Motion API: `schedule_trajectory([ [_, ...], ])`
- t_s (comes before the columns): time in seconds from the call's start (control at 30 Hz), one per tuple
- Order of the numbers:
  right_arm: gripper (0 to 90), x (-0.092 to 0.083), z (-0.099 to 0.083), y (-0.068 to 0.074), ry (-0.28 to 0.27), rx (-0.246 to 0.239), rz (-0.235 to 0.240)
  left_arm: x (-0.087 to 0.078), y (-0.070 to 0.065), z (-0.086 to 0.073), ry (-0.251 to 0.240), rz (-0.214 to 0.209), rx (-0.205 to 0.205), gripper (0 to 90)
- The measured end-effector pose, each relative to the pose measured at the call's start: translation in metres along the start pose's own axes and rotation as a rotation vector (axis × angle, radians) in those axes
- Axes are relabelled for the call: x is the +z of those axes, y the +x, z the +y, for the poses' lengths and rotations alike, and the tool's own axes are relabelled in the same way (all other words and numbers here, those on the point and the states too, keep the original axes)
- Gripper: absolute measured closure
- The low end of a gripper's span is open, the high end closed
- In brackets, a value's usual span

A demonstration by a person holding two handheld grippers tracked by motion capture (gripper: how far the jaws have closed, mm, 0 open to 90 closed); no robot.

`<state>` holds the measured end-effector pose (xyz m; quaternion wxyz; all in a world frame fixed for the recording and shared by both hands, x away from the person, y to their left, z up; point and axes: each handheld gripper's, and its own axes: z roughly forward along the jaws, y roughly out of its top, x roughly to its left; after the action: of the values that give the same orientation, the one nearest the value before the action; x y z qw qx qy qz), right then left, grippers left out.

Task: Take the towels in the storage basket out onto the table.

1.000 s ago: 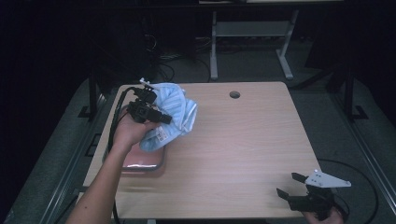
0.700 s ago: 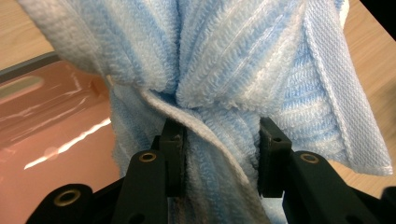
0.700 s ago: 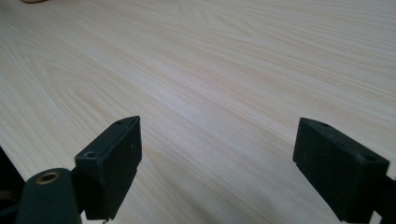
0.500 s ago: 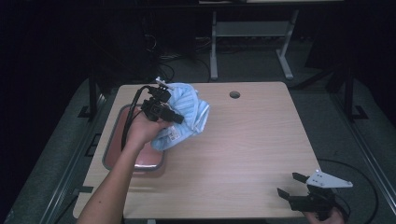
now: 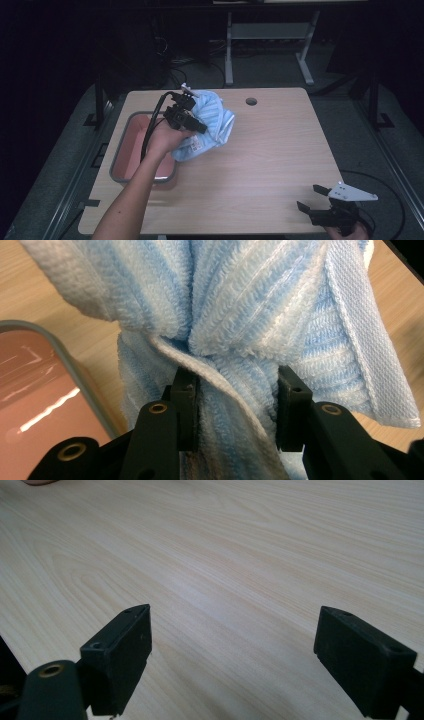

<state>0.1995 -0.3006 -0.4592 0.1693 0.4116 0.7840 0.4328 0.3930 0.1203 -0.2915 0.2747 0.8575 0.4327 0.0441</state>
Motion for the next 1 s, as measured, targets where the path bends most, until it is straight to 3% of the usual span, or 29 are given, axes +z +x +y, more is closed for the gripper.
schedule_trajectory([
  [1.0, 14.9, 0.0, 0.001, -0.001, -0.007, -0.001, 0.009, 0.05, -0.023, 0.018, 0.055, -0.033, 0.024, 61.8],
])
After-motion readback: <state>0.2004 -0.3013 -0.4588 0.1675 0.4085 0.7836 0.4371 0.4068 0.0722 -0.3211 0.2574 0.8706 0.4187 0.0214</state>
